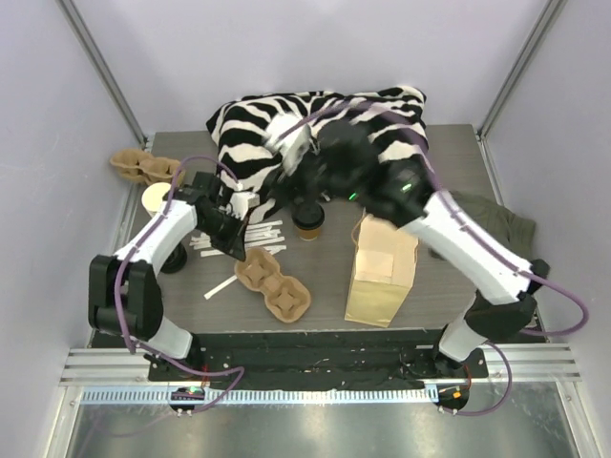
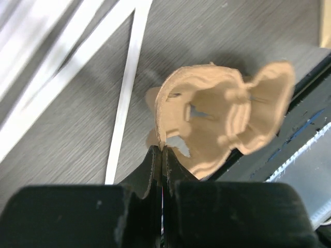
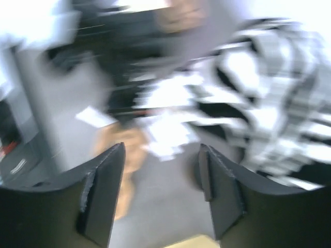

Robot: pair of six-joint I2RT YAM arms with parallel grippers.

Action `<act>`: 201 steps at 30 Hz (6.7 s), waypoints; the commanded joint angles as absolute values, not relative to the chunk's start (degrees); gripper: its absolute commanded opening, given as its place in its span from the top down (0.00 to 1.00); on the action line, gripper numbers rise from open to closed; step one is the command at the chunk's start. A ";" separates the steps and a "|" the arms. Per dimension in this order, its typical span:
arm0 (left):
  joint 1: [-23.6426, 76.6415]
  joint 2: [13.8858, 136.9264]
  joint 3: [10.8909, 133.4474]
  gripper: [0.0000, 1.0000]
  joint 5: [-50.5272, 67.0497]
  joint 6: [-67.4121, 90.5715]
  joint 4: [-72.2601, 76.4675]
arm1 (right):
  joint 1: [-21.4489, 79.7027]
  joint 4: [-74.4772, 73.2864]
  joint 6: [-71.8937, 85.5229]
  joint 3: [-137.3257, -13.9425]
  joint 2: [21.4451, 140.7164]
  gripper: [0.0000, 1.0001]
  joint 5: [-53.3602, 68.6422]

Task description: Pack the takeout coffee

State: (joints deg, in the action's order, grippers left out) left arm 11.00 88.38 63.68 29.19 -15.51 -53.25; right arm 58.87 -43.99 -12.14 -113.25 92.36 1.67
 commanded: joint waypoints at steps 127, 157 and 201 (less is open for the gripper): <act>75.14 88.59 133.77 1.00 -12.11 -44.11 -73.22 | 29.00 -76.91 -28.83 -115.84 88.77 0.99 11.52; 82.18 89.56 131.31 1.00 -19.34 -50.01 -74.18 | 35.51 -76.47 -25.58 -117.95 88.42 0.99 4.31; 77.26 91.75 110.91 1.00 -7.83 -41.14 -72.51 | 44.30 -78.49 -23.20 -114.26 82.62 0.99 19.25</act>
